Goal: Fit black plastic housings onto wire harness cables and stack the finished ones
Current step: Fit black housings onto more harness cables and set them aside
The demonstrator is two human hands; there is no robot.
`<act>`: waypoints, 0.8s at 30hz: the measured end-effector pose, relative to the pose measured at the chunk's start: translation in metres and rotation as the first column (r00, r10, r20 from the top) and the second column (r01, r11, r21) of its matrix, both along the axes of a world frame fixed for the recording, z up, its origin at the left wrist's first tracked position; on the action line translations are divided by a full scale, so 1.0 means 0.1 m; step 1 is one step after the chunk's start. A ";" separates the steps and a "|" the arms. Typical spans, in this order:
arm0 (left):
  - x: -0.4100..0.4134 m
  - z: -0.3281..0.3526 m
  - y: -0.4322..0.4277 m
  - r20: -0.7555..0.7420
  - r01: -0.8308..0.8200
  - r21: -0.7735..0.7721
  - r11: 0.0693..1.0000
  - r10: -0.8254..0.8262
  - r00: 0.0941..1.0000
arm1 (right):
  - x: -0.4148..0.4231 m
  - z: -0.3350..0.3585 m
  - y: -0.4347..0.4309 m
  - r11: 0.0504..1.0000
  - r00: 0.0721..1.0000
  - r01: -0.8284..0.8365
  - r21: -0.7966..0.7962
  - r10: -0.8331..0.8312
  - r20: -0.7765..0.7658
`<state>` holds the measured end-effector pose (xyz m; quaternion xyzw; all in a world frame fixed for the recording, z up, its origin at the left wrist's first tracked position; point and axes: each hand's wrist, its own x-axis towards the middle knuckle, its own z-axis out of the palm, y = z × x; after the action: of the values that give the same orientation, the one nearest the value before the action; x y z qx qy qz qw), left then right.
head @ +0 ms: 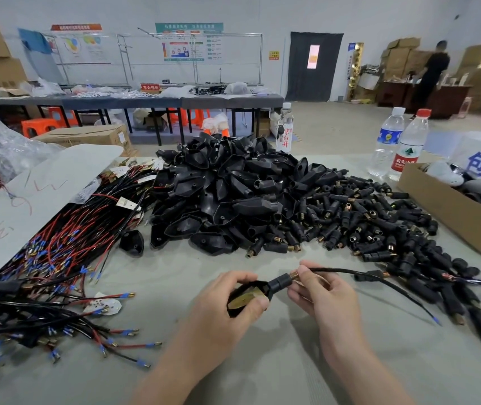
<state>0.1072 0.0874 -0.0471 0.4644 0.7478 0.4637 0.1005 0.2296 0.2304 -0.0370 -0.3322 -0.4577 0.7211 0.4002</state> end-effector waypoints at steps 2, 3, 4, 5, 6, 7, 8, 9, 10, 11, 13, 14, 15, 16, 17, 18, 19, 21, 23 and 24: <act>0.01 0.00 0.00 -0.086 -0.002 -0.007 1.000 0.001 0.996 | -0.01 0.00 -0.05 0.997 0.997 -0.083 0.001 0.083 0.008; 0.02 0.00 0.00 -0.148 -0.004 -0.009 1.000 0.003 0.989 | -0.02 -0.01 -0.08 0.991 0.991 -0.131 0.004 0.131 0.013; 0.04 0.00 0.01 -0.209 -0.003 -0.012 1.000 0.000 0.978 | -0.03 -0.01 -0.10 0.984 0.984 -0.180 0.010 0.180 0.020; 0.06 0.00 0.01 -0.259 -0.001 -0.018 1.000 -0.004 0.966 | -0.05 -0.01 -0.12 0.974 0.974 -0.226 0.020 0.225 0.026; 0.07 0.01 0.02 -0.297 -0.004 -0.020 1.000 -0.003 0.955 | -0.06 -0.02 -0.14 0.964 0.964 -0.266 0.030 0.265 0.033; 0.08 0.01 0.02 -0.327 -0.013 -0.016 1.000 0.007 0.945 | -0.07 -0.02 -0.15 0.954 0.955 -0.296 0.038 0.295 0.038; 0.09 0.01 0.02 -0.350 -0.029 -0.002 1.000 0.027 0.936 | -0.08 -0.02 -0.15 0.948 0.948 -0.317 0.038 0.316 0.037; 0.09 0.02 0.02 -0.367 -0.051 0.016 0.999 0.053 0.929 | -0.07 -0.01 -0.14 0.942 0.942 -0.335 0.028 0.334 0.028; 0.09 0.03 0.02 -0.378 -0.076 0.032 0.997 0.083 0.922 | -0.06 0.00 -0.13 0.936 0.936 -0.351 0.007 0.351 0.007; 0.09 0.04 0.01 -0.381 -0.100 0.043 0.994 0.109 0.918 | -0.05 0.02 -0.12 0.932 0.932 -0.362 -0.025 0.362 -0.022; 0.08 0.06 -0.01 -0.384 -0.133 0.049 0.990 0.142 0.913 | -0.04 0.04 -0.10 0.933 0.939 -0.340 -0.119 0.331 -0.096; 0.07 0.07 -0.02 -0.391 -0.144 0.047 0.988 0.151 0.908 | -0.03 0.05 -0.08 0.938 0.950 -0.304 -0.169 0.284 -0.132; 0.06 0.08 -0.04 -0.402 -0.151 0.043 0.988 0.155 0.903 | -0.03 0.05 -0.04 0.944 0.961 -0.255 -0.210 0.224 -0.162; 0.05 0.09 -0.06 -0.410 -0.151 0.035 0.988 0.152 0.900 | -0.01 0.06 0.01 0.949 0.969 -0.199 -0.243 0.153 -0.195; 0.03 0.10 -0.07 -0.413 -0.150 0.023 0.988 0.146 0.899 | 0.01 0.06 0.06 0.951 0.970 -0.137 -0.276 0.072 -0.234; 0.02 0.11 -0.09 -0.417 -0.151 0.014 0.988 0.143 0.897 | 0.04 0.07 0.12 0.946 0.962 -0.078 -0.314 -0.011 -0.273; 0.01 0.13 -0.11 -0.423 -0.155 0.008 0.988 0.144 0.895 | 0.07 0.07 0.19 0.937 0.950 -0.031 -0.349 -0.081 -0.301; -0.01 0.15 -0.13 -0.434 -0.156 -0.009 0.988 0.137 0.891 | 0.14 0.07 0.28 0.926 0.936 0.016 -0.378 -0.147 -0.320; -0.02 0.15 -0.13 -0.443 -0.154 -0.032 0.988 0.124 0.888 | 0.18 0.06 0.32 0.930 0.938 0.028 -0.367 -0.151 -0.312; -0.02 0.15 -0.13 -0.445 -0.153 -0.045 0.987 0.118 0.888 | 0.18 0.06 0.32 0.933 0.938 0.029 -0.359 -0.149 -0.311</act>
<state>0.1047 0.0743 -0.0321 0.4998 0.7993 0.3224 -0.0861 0.2481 0.2627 -0.0313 -0.2918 -0.2323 0.8172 0.4394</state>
